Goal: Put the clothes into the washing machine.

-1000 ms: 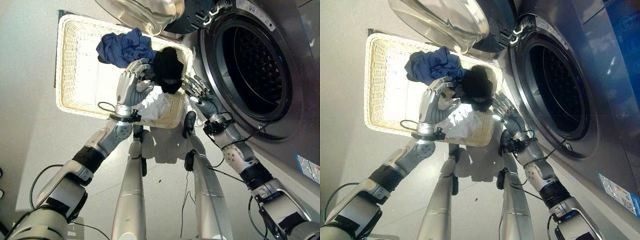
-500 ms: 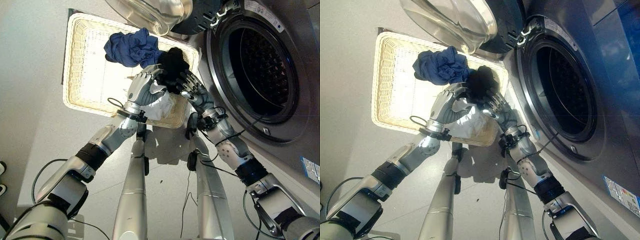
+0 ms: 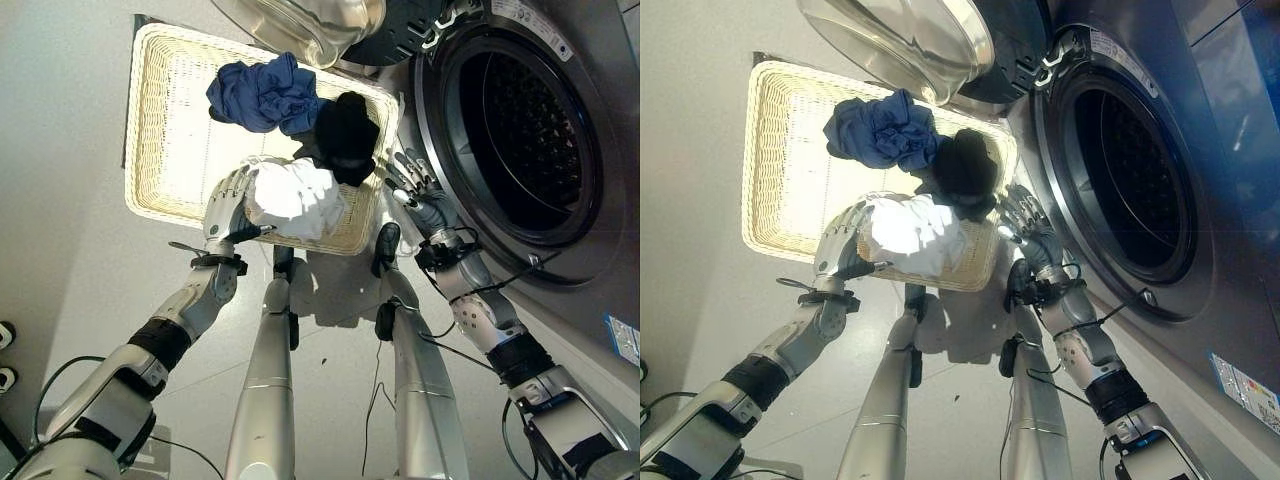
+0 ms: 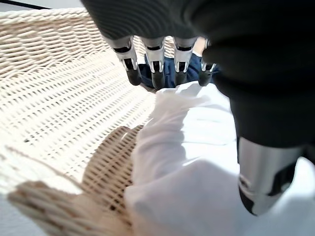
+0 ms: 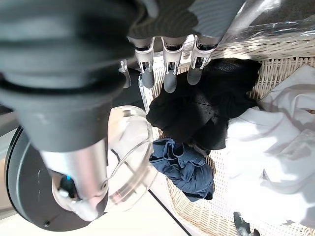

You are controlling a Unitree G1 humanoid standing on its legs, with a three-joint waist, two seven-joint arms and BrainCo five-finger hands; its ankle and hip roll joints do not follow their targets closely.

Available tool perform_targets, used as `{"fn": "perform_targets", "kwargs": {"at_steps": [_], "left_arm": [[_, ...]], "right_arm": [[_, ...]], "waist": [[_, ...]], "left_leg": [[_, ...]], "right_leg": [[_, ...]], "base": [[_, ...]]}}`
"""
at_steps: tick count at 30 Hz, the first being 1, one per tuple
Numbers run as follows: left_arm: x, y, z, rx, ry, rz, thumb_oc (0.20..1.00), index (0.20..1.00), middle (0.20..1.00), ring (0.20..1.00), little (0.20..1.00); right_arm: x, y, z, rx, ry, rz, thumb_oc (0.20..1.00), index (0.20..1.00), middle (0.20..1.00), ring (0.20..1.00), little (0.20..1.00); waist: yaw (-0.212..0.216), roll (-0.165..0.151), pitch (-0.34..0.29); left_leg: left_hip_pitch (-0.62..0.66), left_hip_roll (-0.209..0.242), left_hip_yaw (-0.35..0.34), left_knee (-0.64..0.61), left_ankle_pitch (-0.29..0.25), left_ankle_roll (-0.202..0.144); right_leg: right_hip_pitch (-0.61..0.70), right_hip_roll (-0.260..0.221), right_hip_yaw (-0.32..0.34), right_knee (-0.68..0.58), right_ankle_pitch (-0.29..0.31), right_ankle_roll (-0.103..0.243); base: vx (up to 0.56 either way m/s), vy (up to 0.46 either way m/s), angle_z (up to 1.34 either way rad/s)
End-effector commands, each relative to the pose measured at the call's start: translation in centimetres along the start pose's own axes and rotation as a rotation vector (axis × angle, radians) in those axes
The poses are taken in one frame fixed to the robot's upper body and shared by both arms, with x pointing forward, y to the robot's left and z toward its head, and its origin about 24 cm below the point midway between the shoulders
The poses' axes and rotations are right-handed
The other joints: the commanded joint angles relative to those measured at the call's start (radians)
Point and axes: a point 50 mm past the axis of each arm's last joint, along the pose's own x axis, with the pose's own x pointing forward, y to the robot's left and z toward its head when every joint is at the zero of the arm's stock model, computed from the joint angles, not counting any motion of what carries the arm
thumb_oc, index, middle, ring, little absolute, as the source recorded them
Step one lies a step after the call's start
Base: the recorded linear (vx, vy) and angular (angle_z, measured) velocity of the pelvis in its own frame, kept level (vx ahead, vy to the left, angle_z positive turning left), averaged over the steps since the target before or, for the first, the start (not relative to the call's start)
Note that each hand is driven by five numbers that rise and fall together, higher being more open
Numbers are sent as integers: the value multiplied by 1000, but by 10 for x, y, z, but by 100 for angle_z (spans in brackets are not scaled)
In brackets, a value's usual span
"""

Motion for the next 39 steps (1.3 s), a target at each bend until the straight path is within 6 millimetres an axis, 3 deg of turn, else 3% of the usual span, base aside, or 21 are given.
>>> {"fn": "perform_targets", "kwargs": {"at_steps": [1,14,24,28,36,39], "left_arm": [[8,4,2,-31,16,15,1000,1000,1000,1000,1000],[21,-8,22,-29,-56,-77,1000,1000,1000,1000,1000],[33,7,51,-42,-225,169,1000,1000,1000,1000,1000],[34,3,57,-9,-251,143,1000,1000,1000,1000,1000],[38,-16,46,145,-151,-59,1000,1000,1000,1000,1000],[38,-23,28,228,-55,-157,1000,1000,1000,1000,1000]], "right_arm": [[2,15,16,11,-85,93,1000,1000,1000,1000,1000],[13,24,16,16,-73,119,1000,1000,1000,1000,1000],[17,30,12,42,-78,129,1000,1000,1000,1000,1000],[18,34,11,53,-81,133,1000,1000,1000,1000,1000],[23,41,8,70,-82,155,1000,1000,1000,1000,1000],[26,45,6,76,-83,169,1000,1000,1000,1000,1000]], "waist": [[-20,39,8],[-40,24,8],[-46,-1,8],[-47,-9,8],[-59,-24,8],[-68,-32,8]], "left_leg": [[-14,-96,-4,-26,59,69],[-16,-85,14,-29,65,64],[-26,-89,7,-18,59,61],[-30,-92,2,-14,56,60],[-32,-90,5,-18,57,62],[-31,-88,9,-20,58,61]], "right_leg": [[32,71,-45,46,-16,112],[28,81,-33,42,-10,113],[23,86,-33,45,-5,115],[23,86,-37,46,-4,116],[20,97,-33,42,2,120],[20,102,-29,35,8,121]], "base": [[0,0,0],[0,0,0],[2,-13,-1],[1,-8,0],[0,0,0],[0,0,0]]}}
